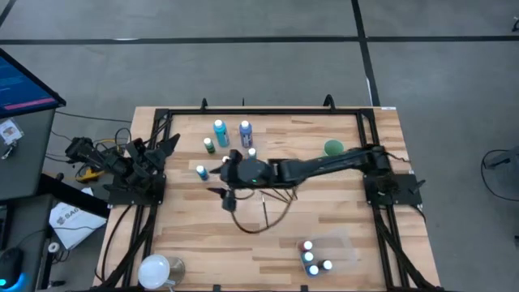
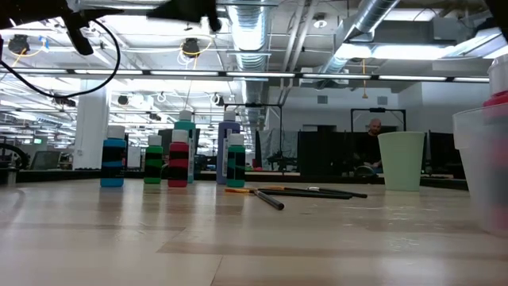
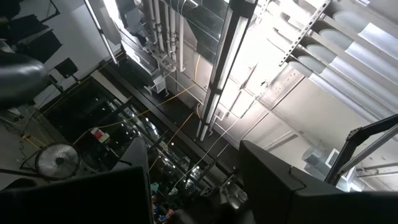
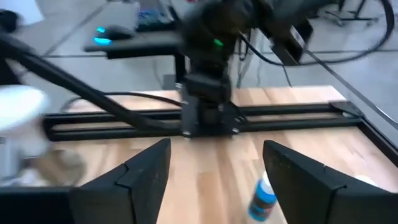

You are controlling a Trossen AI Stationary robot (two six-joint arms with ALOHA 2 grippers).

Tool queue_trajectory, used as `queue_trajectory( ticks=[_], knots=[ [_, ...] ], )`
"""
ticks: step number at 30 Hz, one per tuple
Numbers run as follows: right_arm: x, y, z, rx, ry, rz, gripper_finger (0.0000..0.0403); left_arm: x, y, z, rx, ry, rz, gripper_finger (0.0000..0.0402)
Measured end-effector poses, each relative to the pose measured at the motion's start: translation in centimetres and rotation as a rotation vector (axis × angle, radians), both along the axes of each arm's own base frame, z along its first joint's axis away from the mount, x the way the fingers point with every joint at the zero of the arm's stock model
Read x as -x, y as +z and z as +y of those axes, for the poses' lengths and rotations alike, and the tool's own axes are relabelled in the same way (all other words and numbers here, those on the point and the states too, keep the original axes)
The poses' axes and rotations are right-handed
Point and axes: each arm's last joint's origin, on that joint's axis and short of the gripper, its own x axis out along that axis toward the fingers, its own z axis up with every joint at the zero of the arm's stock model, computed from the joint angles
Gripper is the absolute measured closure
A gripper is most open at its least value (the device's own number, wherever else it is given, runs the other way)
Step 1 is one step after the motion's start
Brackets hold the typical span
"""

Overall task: Pick & Place Paint Supplies
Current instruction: Put the blue paint bottle into the transparent bin

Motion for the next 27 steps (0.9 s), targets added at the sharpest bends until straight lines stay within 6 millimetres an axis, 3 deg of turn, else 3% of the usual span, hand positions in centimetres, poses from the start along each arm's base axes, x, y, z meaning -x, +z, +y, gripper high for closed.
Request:
queue_trajectory(
  ticks=[7, 13, 23, 27],
  knots=[
    [-4.1, -3.5, -2.4, 0.043, -0.041, 0.021, 0.0108, 0.0, 0.0, 0.0, 0.000, 0.000, 0.000, 0.0270],
    [-6.8, -5.7, -3.9, 0.050, -0.070, 0.023, 0.0103, 0.0, 0.0, 0.0, 0.001, 0.001, 0.001, 0.0270],
    [-8.6, -9.6, -7.4, -0.023, -0.156, 0.075, 0.0103, 0.0, 0.0, 0.0, 0.002, 0.003, 0.001, 0.0270],
    [-8.5, -9.9, -7.7, -0.063, -0.149, 0.089, 0.0103, 0.0, 0.0, 0.0, 0.003, 0.002, 0.001, 0.0270]
  ],
)
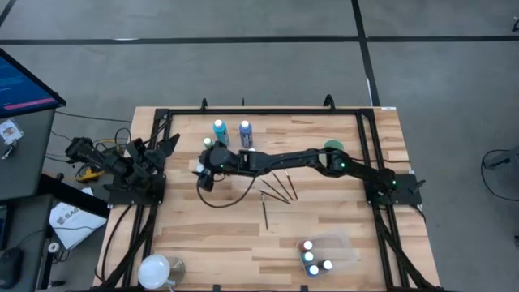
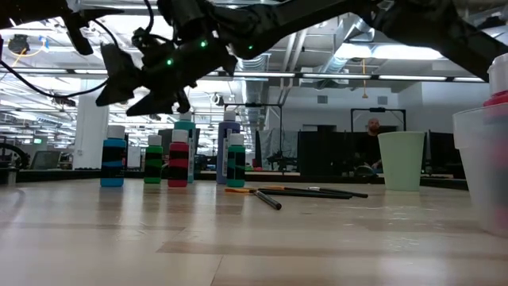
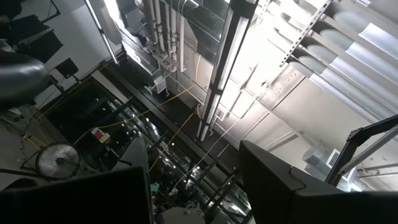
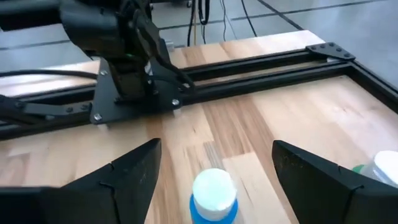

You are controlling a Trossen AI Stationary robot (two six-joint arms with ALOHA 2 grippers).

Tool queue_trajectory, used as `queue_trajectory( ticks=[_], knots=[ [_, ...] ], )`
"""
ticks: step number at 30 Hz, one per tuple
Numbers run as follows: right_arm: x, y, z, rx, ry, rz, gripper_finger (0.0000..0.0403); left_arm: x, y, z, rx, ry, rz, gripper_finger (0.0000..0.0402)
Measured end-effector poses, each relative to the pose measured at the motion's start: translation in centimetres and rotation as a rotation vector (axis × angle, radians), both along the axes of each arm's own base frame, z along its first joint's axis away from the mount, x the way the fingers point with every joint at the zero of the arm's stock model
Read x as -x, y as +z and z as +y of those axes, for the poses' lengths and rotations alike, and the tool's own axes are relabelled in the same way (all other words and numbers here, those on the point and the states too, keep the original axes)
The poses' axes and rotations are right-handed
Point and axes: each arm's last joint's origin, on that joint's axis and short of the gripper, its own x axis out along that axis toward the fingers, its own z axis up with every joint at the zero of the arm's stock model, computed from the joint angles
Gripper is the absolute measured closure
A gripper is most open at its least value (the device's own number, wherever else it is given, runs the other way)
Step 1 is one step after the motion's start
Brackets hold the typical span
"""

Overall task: Pick & Place Paint Supplies
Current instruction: Put the blue paint bottle into the transparent bin

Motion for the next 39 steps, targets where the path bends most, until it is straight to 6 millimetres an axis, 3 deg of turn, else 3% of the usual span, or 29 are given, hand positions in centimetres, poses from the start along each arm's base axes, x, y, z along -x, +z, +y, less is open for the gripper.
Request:
queue_trajectory(
  ticks=[8, 17, 27, 39],
  knots=[
    [0.1, -0.1, -0.3, 0.005, -0.004, 0.024, 0.0103, 0.0, 0.0, 0.0, -0.001, 0.000, 0.000, 0.0270],
    [-0.3, -3.6, -0.2, -0.013, -0.011, 0.074, 0.0103, 0.0, 0.0, 0.0, -0.003, -0.002, -0.002, 0.0270],
    [-0.4, -3.6, -0.5, -0.047, -0.035, 0.056, 0.0111, 0.0, 0.0, 0.0, -0.002, -0.002, -0.001, 0.0270],
    [-0.4, -3.6, -0.5, -0.063, -0.043, 0.054, 0.0168, 0.0, 0.0, 0.0, 0.000, 0.000, 0.000, 0.0270]
  ],
)
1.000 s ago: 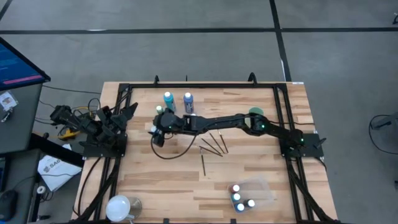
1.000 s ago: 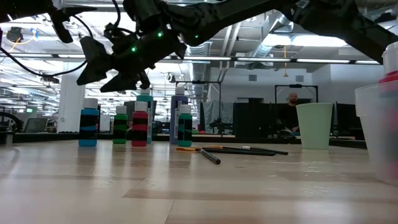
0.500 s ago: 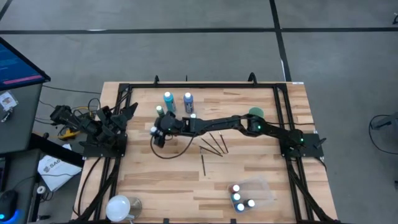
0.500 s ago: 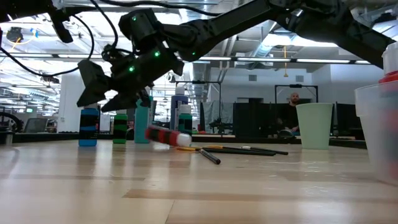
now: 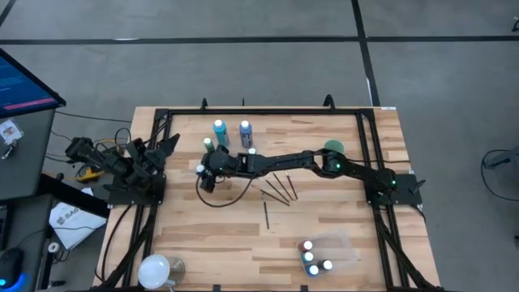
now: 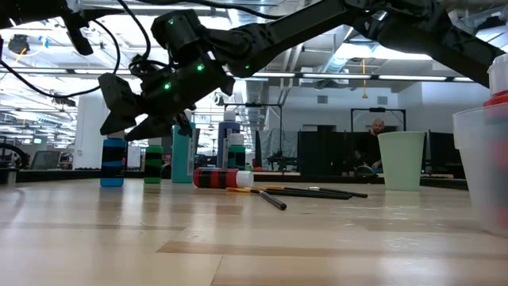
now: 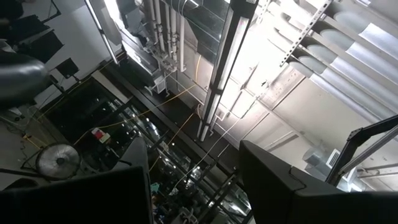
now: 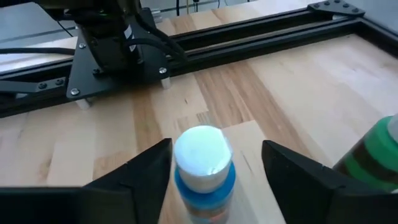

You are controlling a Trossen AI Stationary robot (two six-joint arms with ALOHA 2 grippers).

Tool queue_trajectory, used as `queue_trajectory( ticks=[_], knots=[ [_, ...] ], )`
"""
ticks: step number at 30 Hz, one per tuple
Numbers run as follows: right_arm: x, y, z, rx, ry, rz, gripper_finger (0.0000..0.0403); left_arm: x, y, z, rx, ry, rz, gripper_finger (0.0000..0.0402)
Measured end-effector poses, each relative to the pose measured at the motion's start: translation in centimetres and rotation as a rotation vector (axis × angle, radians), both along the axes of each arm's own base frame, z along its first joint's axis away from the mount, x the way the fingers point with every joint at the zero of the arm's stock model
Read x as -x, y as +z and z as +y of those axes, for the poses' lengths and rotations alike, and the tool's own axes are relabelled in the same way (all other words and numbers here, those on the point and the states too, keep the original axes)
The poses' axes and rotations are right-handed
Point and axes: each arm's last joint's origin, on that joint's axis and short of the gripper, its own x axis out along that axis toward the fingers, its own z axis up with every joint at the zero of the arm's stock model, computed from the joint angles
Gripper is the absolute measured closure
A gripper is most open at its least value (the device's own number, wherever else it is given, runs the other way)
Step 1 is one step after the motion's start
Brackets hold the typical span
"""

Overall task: Pick & Place Paint Supplies
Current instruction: Put the blue paint bottle into the transparent bin

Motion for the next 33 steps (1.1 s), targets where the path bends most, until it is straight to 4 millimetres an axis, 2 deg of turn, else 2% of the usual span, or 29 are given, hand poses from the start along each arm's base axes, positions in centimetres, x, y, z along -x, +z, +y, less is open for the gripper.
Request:
queue_trajectory(
  ticks=[3, 8, 13, 18, 24, 27, 33],
  knots=[
    [0.1, -0.1, -0.2, -0.037, -0.022, 0.003, 0.0209, 0.0, 0.0, 0.0, 0.000, 0.000, 0.000, 0.0270],
    [0.2, -0.1, -0.3, -0.109, -0.012, 0.018, 0.0302, 0.0, 0.0, 0.0, 0.000, 0.000, 0.000, 0.0270],
    [0.2, 0.0, 0.2, -0.184, 0.016, 0.011, 0.0306, 0.0, 0.0, 0.0, 0.000, 0.000, 0.000, 0.0270],
    [0.5, 1.7, 0.9, -0.179, 0.044, 0.012, 0.0307, 0.0, 0.0, 0.0, -0.001, -0.001, -0.001, 0.0270],
    [1.9, 6.8, 1.9, -0.131, 0.084, -0.007, 0.0306, 0.0, 0.0, 0.0, -0.001, -0.001, -0.001, 0.0270],
    [3.6, 10.5, 3.4, -0.061, 0.148, 0.026, 0.0306, 0.0, 0.0, 0.0, -0.003, -0.003, -0.001, 0.0270],
    [10.5, 20.3, 8.6, 0.052, 0.291, 0.085, 0.0307, 0.0, 0.0, 0.0, -0.003, -0.003, -0.002, 0.0270]
  ],
)
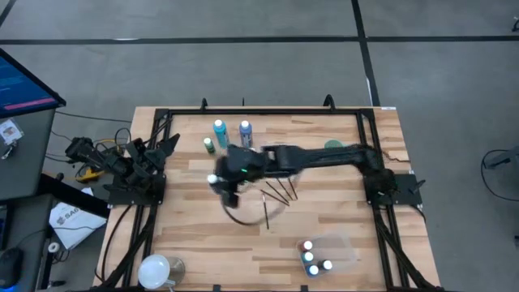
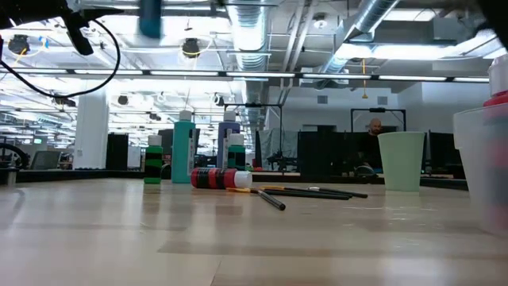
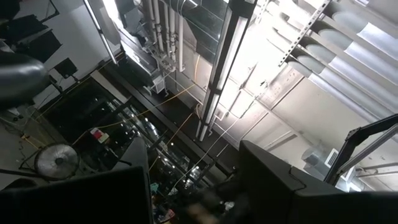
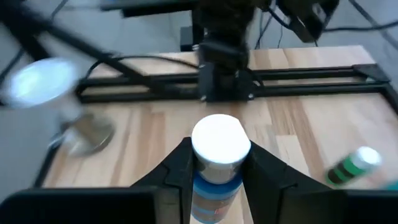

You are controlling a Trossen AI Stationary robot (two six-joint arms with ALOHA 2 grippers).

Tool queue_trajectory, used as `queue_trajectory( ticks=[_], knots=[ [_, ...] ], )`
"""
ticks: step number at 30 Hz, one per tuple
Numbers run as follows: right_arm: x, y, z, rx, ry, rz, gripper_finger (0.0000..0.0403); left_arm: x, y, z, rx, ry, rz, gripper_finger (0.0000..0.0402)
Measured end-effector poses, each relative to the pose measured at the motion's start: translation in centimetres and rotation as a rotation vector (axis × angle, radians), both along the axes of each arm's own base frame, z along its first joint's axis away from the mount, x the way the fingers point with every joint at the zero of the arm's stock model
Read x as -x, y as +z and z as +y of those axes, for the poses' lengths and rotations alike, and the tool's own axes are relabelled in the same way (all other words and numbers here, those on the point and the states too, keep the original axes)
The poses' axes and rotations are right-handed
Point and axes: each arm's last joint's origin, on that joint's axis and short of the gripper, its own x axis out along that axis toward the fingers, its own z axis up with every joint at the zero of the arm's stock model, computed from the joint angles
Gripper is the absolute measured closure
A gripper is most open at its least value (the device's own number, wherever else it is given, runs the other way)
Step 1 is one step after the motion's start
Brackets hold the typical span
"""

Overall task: Pick & Place Paint Supplies
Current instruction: Put the blue paint bottle into the transparent bin

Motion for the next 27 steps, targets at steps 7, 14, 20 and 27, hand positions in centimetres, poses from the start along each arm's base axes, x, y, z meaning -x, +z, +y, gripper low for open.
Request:
queue_trajectory(
  ticks=[7, 14, 20, 27],
  knots=[
    [10.9, 7.9, 7.2, 0.054, -0.085, 0.006, 0.0307, 0.0, 0.0, 0.0, 0.000, 0.001, 0.001, 0.0270],
    [21.0, 7.2, 13.8, 0.099, -0.436, 0.064, 0.0307, 0.0, 0.0, 0.0, 0.003, 0.003, 0.002, 0.0270],
    [23.9, 3.3, 18.5, 0.032, -0.545, -0.008, 0.0307, 0.0, 0.0, 0.0, 0.003, 0.003, 0.002, 0.0270],
    [24.9, -2.3, 20.1, -0.014, -0.655, 0.031, 0.0307, -0.1, 0.0, 0.0, -0.001, 0.002, 0.008, 0.0270]
  ],
)
